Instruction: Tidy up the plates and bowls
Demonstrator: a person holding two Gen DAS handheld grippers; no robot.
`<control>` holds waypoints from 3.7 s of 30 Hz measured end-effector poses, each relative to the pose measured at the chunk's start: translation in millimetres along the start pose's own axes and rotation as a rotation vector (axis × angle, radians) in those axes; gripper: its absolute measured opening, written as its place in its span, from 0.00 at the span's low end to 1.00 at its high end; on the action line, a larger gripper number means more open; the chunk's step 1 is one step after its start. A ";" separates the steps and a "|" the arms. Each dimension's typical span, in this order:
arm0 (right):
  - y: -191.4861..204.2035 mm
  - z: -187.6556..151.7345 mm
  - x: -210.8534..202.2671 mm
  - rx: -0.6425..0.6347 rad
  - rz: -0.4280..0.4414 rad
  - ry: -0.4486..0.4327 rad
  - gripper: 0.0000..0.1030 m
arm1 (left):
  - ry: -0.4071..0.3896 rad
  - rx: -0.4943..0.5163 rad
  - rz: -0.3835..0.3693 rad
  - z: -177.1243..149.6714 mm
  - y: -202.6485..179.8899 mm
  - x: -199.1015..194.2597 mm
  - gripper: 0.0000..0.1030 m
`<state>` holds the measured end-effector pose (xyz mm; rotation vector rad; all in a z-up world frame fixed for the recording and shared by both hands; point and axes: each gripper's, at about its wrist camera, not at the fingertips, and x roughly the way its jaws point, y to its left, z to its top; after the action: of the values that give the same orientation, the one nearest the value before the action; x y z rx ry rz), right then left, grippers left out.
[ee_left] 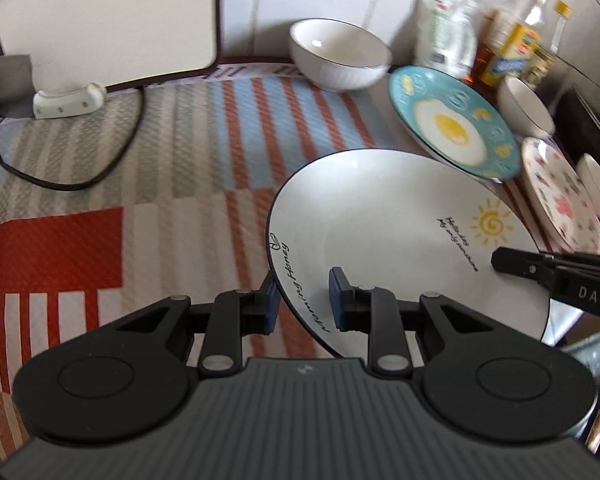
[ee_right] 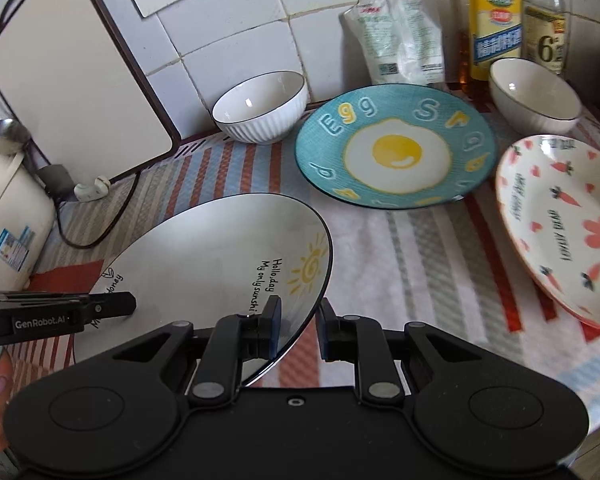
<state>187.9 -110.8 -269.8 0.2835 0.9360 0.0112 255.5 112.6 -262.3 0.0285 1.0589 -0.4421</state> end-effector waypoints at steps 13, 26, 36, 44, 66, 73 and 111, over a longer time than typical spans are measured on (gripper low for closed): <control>-58.8 -32.4 -35.9 -0.046 0.002 -0.033 0.24 | 0.043 0.112 -0.065 -5.3 -61.6 16.0 0.23; -95.6 -38.9 -27.7 -0.061 0.011 -0.048 0.24 | 0.073 0.168 -0.065 -0.6 -84.1 37.2 0.23; -83.9 -48.0 -24.0 -0.110 0.016 -0.008 0.24 | 0.095 0.119 -0.044 -13.9 -71.3 37.2 0.23; -79.7 -45.7 -12.4 -0.103 -0.011 0.025 0.24 | 0.137 0.105 -0.043 -10.7 -63.7 46.8 0.23; -83.6 -33.2 -124.2 -0.111 -0.062 -0.140 0.66 | -0.015 0.312 -0.158 6.2 -111.3 -71.7 0.54; -97.4 -29.3 -173.9 -0.144 -0.070 -0.194 0.77 | -0.082 0.402 -0.194 12.2 -172.2 -101.5 0.62; -276.7 8.4 -74.0 0.003 -0.077 -0.095 0.80 | 0.010 0.165 0.035 54.2 -291.7 95.0 0.46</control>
<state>119.3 -389.0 -274.3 0.2484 0.8520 -0.0736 233.4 -198.2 -261.2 0.1955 1.0280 -0.4967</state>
